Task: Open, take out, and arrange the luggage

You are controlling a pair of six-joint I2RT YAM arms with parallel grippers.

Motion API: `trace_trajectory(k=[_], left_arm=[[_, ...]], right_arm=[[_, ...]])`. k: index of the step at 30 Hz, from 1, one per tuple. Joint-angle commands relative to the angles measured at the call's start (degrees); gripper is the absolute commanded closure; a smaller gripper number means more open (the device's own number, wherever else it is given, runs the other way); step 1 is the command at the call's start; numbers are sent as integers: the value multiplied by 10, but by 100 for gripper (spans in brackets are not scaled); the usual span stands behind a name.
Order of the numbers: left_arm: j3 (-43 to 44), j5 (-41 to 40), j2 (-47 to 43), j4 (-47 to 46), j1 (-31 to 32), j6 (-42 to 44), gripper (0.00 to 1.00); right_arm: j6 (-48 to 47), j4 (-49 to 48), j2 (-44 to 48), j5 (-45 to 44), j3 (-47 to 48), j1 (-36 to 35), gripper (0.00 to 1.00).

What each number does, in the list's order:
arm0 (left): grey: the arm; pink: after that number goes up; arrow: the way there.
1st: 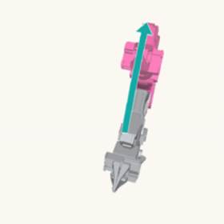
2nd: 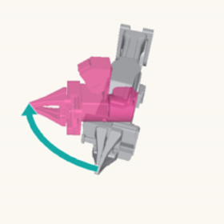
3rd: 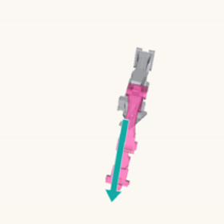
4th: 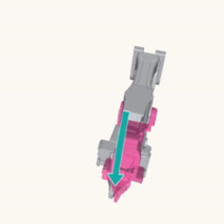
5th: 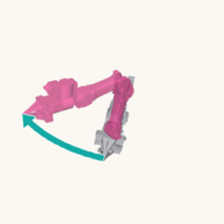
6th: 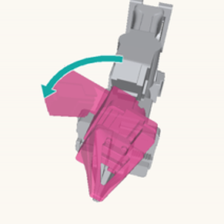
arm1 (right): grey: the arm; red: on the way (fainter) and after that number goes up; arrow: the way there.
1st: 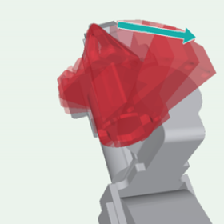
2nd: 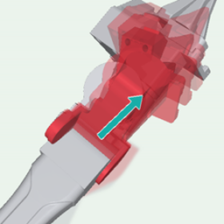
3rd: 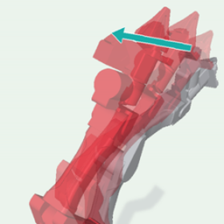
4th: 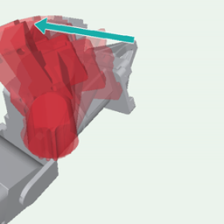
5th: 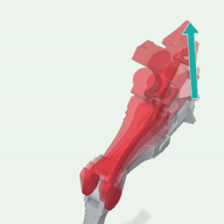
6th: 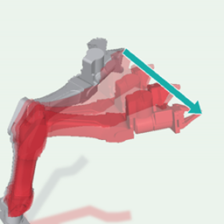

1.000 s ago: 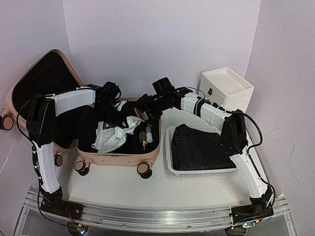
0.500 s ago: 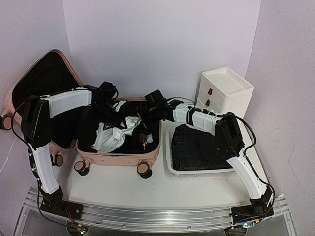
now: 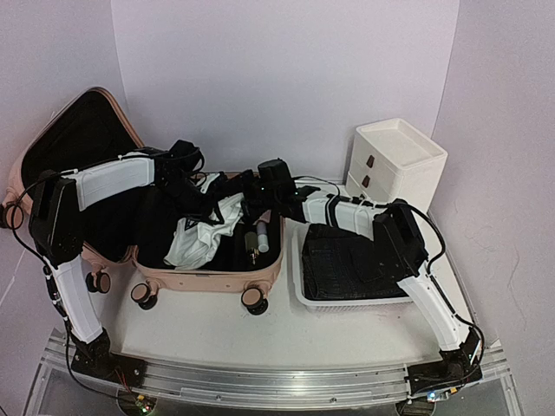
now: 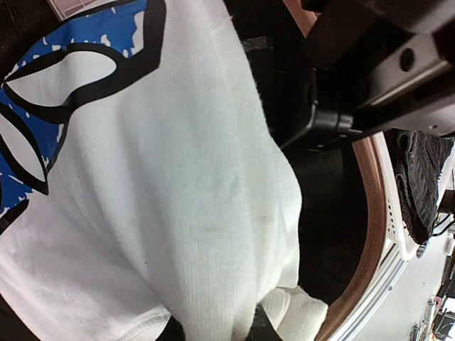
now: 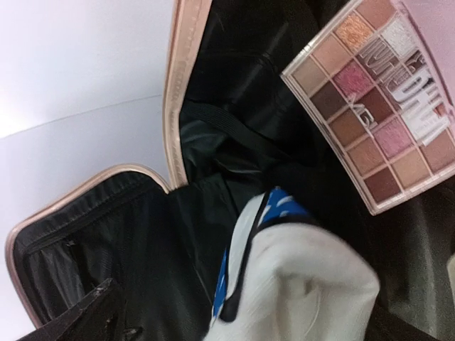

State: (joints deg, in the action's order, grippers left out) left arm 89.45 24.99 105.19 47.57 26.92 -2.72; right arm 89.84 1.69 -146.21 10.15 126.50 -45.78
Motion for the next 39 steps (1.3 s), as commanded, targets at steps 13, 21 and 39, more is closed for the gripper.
trace_trajectory(k=[13,21,39], left_arm=[[16,37,-16,-31,-5,7,99],[13,76,-7,-33,-5,-2,92],[-17,116,-24,-42,-5,-4,39]], right_arm=[[-23,-124,66,-12,-96,-14,16],[-29,-145,88,-1,-108,-35,16],[-46,-153,134,-1,-188,-48,14]])
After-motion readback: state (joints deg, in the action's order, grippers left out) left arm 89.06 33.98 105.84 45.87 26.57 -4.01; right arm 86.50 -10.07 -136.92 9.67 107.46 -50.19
